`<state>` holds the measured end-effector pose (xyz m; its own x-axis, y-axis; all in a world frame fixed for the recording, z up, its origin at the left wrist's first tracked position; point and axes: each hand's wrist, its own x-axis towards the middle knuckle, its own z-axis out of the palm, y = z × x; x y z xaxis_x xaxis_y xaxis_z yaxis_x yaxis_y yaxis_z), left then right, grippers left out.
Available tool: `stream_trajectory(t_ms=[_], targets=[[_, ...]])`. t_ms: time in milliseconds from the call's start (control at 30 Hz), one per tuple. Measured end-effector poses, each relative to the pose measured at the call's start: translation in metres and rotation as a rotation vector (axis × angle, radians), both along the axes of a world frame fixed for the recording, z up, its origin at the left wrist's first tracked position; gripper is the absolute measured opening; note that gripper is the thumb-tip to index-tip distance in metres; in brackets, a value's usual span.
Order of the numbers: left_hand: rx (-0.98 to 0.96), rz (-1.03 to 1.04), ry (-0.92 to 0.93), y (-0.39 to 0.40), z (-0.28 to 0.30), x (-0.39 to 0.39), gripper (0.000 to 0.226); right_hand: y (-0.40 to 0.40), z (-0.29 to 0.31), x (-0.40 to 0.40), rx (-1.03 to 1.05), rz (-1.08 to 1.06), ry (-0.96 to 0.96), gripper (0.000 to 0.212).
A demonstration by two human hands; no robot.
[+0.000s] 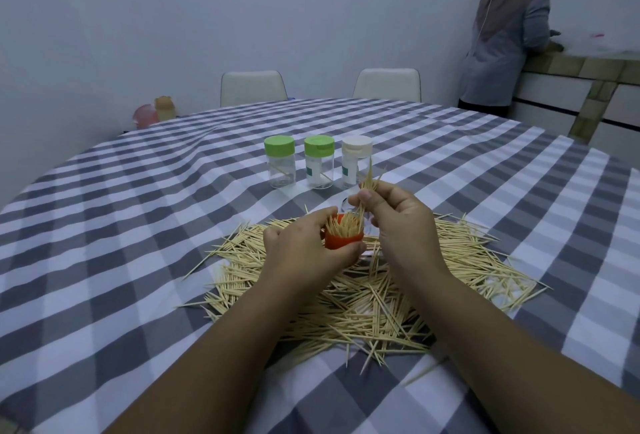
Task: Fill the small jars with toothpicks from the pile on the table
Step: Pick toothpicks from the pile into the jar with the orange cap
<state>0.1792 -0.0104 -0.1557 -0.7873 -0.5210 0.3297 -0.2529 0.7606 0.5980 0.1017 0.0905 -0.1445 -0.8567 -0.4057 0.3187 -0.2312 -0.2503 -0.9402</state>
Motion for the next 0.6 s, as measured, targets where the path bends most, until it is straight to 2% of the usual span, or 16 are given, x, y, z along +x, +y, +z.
stream_trajectory(t_ms=[133,233,300,367,467,600], targets=[[0.0,-0.055,-0.001,0.001,0.0009,0.0009,0.048,-0.0018,-0.0008,0.0027,0.067,0.083,0.023,0.012],[-0.005,-0.075,-0.006,0.0001,-0.0002,-0.0002,0.026,-0.0049,-0.0039,0.0023,0.09,0.119,0.008,0.012],[-0.043,-0.07,-0.027,0.0001,0.0,-0.0002,0.021,-0.0058,-0.0057,0.0014,0.098,0.13,-0.022,0.013],[-0.05,-0.064,-0.026,0.0005,0.0005,0.0003,0.026,-0.005,-0.0059,0.0014,0.117,0.123,-0.039,0.016],[-0.015,-0.037,-0.028,-0.0001,-0.0005,0.0007,0.059,-0.0041,-0.0051,0.001,0.144,0.111,-0.045,0.024],[-0.022,-0.052,-0.013,0.0001,-0.0006,0.001,0.062,-0.0047,-0.0053,0.001,0.224,0.078,0.009,0.03]])
